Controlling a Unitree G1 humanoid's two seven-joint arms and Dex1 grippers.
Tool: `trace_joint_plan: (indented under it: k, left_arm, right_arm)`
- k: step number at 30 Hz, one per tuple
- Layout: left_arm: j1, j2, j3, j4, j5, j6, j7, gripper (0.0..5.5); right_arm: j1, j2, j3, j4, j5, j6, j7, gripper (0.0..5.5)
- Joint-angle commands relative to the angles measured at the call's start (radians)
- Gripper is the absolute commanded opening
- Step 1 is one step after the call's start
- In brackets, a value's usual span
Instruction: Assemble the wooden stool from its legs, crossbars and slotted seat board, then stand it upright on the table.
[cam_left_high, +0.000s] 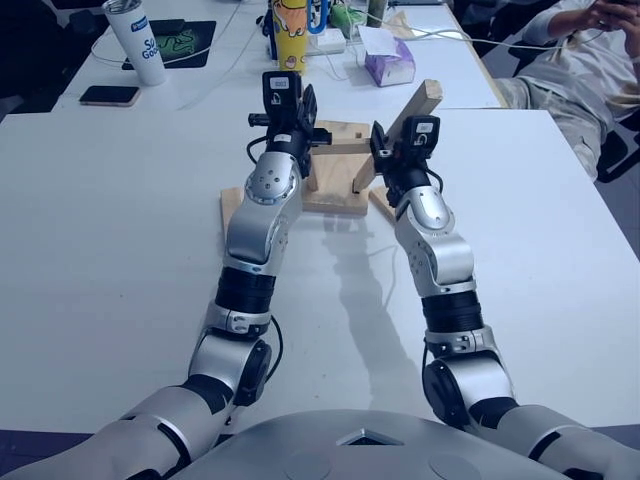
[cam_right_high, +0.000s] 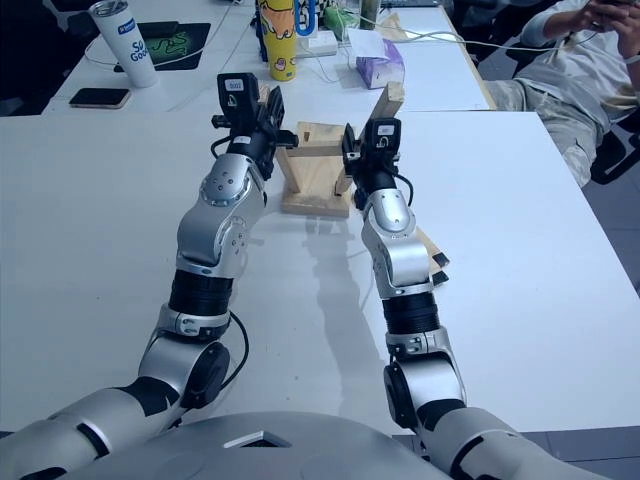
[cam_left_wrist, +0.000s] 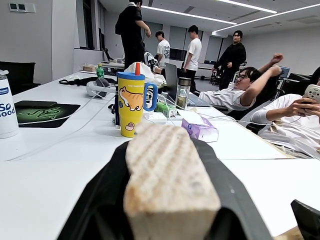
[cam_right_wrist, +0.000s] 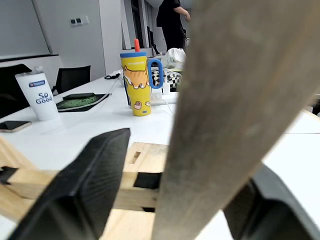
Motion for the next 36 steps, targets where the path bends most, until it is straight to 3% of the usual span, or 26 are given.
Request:
trace_joint_plan:
  k: [1, 15, 22, 34, 36]
  left_arm:
    - [-0.047, -0.069, -0.076, -0.005, -0.026, 0.013, -0.086, 1.11]
    - [-0.032, -0.064, -0.068, -0.017, -0.032, 0.039, -0.073, 1.11]
    - [-0.026, -0.056, -0.059, -0.016, -0.021, 0.04, -0.049, 1.11]
    - [-0.017, -0.028, -0.061, 0.0, 0.008, 0.02, -0.028, 1.11]
    - [-0.016, -0.02, -0.062, -0.001, 0.013, 0.02, -0.031, 1.53]
  right_arm:
    - [-0.037, 0.06, 0.037, -0.034, -0.011, -0.065, 0.023, 3.27]
    - [-0.082, 0.055, -0.092, 0.001, -0.035, -0.079, -0.079, 3.27]
    - [-0.105, -0.012, -0.137, -0.063, -0.059, -0.096, -0.075, 3.27]
    - [-0.07, -0.06, -0.149, -0.218, -0.044, -0.029, -0.023, 3.27]
    - [-0.107, -0.07, -0.156, -0.248, -0.04, -0.02, -0.019, 3.32]
